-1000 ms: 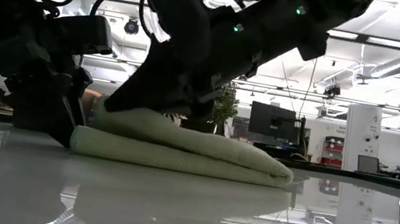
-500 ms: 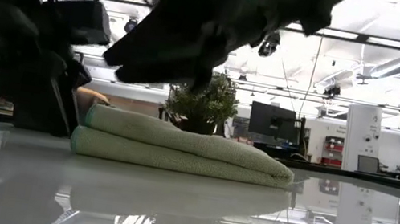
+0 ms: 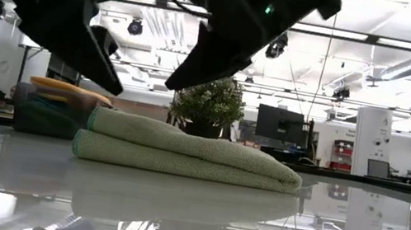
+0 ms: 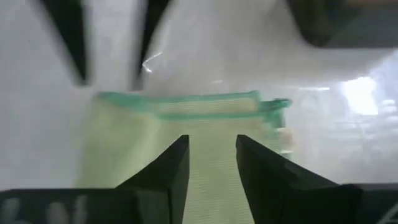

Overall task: Fold microfiber towels
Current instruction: Fold the green microfiber cloth

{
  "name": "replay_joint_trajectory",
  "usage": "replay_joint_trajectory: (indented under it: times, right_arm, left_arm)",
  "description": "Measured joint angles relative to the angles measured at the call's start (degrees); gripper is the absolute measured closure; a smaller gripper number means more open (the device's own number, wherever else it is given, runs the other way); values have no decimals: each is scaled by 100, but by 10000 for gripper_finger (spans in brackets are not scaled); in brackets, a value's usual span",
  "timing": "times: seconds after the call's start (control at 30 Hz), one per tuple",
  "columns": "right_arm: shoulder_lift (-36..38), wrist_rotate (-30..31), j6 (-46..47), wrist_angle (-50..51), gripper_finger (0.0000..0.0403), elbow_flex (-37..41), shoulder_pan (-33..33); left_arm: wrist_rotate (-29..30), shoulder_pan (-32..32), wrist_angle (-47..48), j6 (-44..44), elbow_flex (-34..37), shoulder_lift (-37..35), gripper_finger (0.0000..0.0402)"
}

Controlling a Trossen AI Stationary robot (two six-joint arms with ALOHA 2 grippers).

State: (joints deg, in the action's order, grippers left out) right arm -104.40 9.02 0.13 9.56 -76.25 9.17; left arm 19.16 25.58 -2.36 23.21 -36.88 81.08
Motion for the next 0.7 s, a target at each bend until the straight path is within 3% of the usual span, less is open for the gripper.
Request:
replay_joint_trajectory:
  times: [0.13,0.23,0.37,0.7]
  right_arm:
    - [-75,-86,-57,-156,291,14,-359]
    - [-151,-580,8,-253,290,18,-642]
    - [-293,-1063,35,-531,271,41,-936]
    - [-847,-1273,-18,-1194,217,61,-1265]
  left_arm:
    - [-50,0,-66,21,47,152,263]
    - [-325,4,-86,179,70,283,266]
    - [-551,13,-150,237,66,438,285]
    - [-684,26,-588,204,52,743,351]
